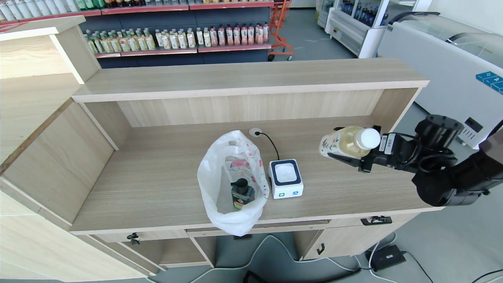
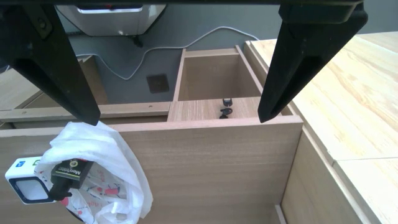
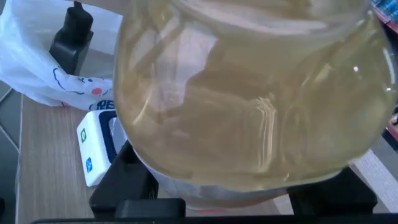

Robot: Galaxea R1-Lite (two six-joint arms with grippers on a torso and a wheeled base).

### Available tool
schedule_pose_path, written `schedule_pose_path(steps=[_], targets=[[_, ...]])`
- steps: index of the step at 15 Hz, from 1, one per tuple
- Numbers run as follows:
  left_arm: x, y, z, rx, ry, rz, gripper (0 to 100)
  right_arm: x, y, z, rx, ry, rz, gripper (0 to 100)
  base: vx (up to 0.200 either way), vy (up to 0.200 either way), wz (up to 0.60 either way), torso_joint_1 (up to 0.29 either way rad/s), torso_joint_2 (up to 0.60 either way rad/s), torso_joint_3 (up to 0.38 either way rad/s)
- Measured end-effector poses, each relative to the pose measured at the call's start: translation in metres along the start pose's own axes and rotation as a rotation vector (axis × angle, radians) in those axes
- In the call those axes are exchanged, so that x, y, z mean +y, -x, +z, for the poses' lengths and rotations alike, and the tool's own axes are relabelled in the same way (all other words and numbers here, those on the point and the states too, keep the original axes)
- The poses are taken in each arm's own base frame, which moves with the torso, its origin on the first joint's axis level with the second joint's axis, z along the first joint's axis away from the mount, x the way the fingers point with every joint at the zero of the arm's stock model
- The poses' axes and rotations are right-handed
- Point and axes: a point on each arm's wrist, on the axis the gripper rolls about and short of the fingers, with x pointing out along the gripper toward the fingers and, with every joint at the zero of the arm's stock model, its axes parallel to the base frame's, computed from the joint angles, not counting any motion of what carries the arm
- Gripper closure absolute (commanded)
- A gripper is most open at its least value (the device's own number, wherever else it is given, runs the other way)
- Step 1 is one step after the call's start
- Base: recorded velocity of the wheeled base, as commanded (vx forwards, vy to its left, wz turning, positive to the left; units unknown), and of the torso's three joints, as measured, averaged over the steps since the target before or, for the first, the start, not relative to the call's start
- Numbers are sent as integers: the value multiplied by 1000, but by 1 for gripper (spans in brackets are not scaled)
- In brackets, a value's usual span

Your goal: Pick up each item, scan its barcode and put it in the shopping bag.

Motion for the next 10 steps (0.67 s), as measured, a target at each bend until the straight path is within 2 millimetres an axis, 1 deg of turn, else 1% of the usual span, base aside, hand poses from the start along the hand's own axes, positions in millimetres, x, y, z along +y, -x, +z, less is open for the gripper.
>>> schedule_pose_path(steps=[2, 5, 7, 10], targets=[[0, 0, 0, 0, 0, 0, 0, 8, -5, -13, -8, -1, 6, 100, 0, 0, 0, 0, 0, 0], [0, 0, 0, 0, 0, 0, 0, 12, -13, -26, -17, -1, 11, 100, 0, 0, 0, 0, 0, 0], [0, 0, 0, 0, 0, 0, 0, 13, -18, -31, -27, 9, 12, 100, 0, 0, 0, 0, 0, 0], [0, 0, 0, 0, 0, 0, 0, 17, -30, -34, -48, 11, 22, 100, 0, 0, 0, 0, 0, 0]])
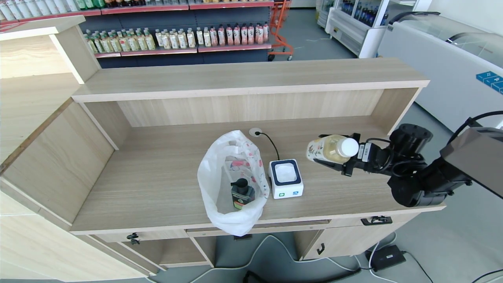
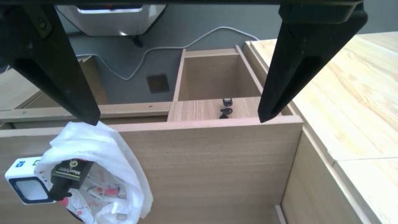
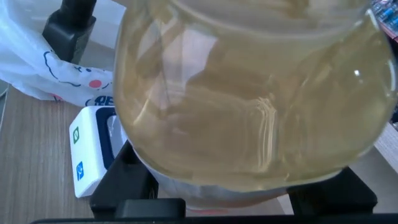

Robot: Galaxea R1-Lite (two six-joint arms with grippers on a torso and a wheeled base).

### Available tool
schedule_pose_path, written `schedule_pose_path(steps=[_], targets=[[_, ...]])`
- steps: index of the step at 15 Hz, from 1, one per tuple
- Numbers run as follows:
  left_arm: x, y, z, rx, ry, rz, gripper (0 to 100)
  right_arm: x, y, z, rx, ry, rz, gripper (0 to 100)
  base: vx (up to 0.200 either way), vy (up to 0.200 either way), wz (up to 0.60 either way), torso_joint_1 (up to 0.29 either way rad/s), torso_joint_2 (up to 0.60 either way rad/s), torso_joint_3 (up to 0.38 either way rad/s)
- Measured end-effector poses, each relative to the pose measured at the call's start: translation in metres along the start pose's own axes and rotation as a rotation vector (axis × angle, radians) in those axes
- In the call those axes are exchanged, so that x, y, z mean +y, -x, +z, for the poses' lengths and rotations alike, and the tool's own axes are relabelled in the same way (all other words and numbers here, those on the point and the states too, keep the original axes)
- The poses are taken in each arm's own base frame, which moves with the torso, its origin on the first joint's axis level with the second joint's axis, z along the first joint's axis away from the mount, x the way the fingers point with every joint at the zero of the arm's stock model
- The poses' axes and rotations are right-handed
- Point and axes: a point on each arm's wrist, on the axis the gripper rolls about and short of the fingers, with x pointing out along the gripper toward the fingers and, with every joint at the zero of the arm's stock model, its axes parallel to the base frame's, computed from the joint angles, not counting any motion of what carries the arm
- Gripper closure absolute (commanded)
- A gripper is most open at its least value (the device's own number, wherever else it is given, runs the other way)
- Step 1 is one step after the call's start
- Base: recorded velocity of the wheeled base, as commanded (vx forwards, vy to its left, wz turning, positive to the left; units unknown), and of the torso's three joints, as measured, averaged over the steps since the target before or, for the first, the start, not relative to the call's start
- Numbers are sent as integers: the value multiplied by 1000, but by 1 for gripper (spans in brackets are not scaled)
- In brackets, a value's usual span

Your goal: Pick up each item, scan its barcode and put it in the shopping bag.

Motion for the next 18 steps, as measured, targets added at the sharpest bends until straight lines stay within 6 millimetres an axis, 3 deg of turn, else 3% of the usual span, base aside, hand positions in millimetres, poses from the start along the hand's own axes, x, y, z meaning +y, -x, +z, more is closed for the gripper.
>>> schedule_pose_path(steps=[18], targets=[[0, 0, 0, 0, 0, 0, 0, 22, -39, -25, -35, 3, 12, 100, 0, 0, 0, 0, 0, 0]])
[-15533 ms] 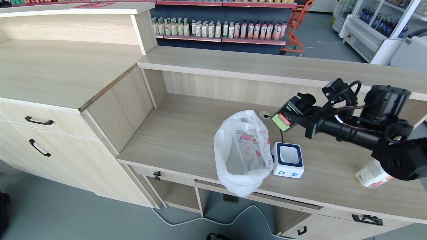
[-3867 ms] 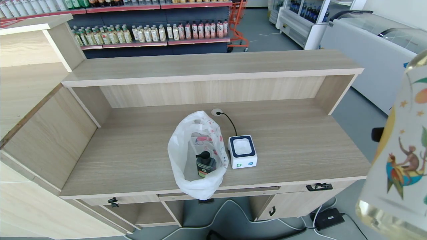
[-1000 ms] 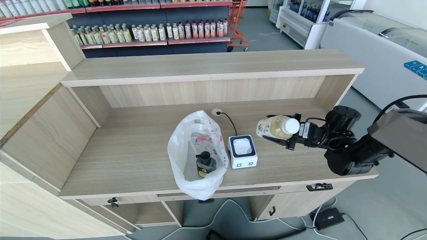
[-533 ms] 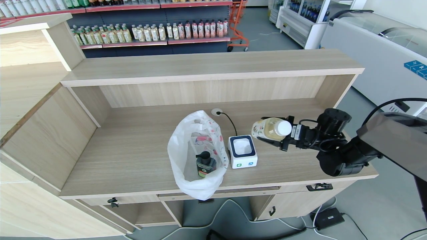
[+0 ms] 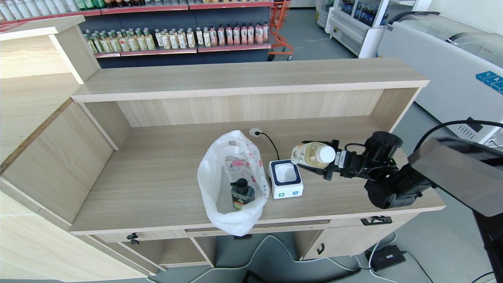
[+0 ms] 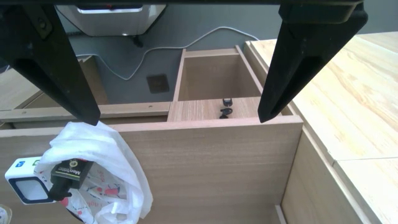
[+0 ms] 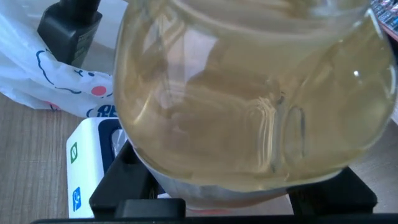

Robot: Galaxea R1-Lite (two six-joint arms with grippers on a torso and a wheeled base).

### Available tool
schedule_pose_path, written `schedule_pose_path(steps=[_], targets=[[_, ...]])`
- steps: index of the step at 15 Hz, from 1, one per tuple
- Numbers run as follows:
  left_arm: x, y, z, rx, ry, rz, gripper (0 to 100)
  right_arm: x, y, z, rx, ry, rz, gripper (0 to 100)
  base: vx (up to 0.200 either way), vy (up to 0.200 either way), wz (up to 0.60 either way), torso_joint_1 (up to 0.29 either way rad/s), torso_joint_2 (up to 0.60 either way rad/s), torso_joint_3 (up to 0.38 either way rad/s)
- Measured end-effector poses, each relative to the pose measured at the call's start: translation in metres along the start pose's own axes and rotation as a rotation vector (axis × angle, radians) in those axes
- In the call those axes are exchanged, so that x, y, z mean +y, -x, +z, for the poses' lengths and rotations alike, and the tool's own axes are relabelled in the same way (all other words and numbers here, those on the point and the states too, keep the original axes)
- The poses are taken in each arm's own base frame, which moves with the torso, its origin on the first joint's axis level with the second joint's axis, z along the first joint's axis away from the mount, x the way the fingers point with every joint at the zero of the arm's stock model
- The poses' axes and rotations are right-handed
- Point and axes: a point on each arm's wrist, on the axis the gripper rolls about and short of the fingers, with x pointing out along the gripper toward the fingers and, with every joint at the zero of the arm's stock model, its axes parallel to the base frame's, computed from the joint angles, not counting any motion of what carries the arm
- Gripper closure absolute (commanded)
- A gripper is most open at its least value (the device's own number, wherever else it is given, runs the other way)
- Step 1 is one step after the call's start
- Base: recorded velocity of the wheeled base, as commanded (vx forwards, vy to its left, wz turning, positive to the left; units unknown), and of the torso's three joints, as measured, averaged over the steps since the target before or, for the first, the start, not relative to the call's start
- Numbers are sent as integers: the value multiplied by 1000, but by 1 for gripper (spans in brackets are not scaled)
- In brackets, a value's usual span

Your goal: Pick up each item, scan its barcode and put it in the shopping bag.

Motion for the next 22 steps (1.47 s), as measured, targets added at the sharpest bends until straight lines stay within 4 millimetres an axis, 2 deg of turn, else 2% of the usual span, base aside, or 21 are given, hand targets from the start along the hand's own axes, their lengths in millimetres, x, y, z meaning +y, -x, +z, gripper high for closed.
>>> schedule_pose_path(steps=[6, 15, 22], targets=[[0, 0, 0, 0, 0, 0, 0, 8, -9, -9, -11, -4, 8, 100, 0, 0, 0, 0, 0, 0], [0, 0, 0, 0, 0, 0, 0, 8, -25, -20, -41, 16, 7, 100, 0, 0, 0, 0, 0, 0], [0, 0, 0, 0, 0, 0, 0, 19, -38, -26, -55, 7, 15, 100, 0, 0, 0, 0, 0, 0]])
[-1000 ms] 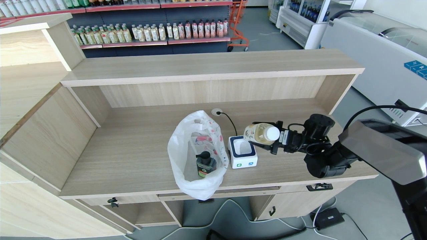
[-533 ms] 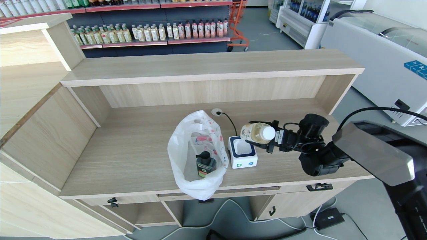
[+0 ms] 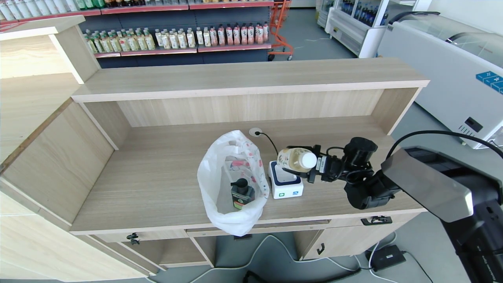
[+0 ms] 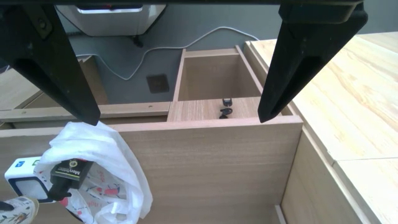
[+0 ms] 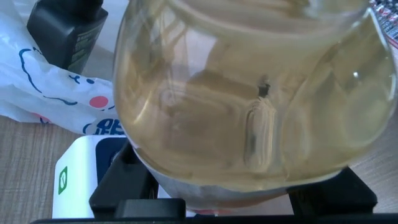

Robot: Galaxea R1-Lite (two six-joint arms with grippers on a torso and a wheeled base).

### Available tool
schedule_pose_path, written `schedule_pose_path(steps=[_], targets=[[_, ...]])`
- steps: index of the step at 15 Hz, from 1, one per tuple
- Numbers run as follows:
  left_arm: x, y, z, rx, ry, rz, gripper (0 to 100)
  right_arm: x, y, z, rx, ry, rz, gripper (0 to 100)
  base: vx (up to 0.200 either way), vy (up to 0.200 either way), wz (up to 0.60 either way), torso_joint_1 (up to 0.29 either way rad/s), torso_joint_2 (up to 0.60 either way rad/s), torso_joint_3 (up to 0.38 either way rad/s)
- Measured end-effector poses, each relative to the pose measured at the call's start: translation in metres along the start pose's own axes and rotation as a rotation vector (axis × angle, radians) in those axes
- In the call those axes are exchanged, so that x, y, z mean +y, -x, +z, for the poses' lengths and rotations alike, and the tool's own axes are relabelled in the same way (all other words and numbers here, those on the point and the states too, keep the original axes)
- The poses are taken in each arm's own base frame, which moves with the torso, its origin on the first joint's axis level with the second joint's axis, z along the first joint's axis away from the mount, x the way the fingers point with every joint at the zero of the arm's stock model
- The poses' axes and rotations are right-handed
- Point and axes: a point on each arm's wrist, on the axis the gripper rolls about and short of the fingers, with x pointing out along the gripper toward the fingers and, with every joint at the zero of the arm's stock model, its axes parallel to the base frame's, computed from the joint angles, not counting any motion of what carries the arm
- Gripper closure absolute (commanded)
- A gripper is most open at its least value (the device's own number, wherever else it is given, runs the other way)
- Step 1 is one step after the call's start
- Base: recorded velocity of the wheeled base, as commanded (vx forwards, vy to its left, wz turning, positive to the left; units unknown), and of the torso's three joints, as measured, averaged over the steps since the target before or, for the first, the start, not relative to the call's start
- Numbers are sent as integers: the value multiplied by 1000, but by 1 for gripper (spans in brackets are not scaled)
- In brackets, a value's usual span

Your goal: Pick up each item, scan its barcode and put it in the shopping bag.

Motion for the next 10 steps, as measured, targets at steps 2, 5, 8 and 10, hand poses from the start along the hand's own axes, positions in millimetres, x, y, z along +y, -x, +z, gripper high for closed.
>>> schedule_pose_path(steps=[2, 5, 8, 10], targets=[[0, 0, 0, 0, 0, 0, 0, 0, -3, -2, 1, 5, -6, 100, 0, 0, 0, 0, 0, 0], [0, 0, 0, 0, 0, 0, 0, 3, -6, -3, -6, 5, -2, 100, 0, 0, 0, 0, 0, 0], [0, 0, 0, 0, 0, 0, 0, 4, -8, -2, -10, 3, 1, 100, 0, 0, 0, 0, 0, 0], [0, 0, 0, 0, 0, 0, 0, 4, -8, -2, -10, 3, 1, 100, 0, 0, 0, 0, 0, 0]])
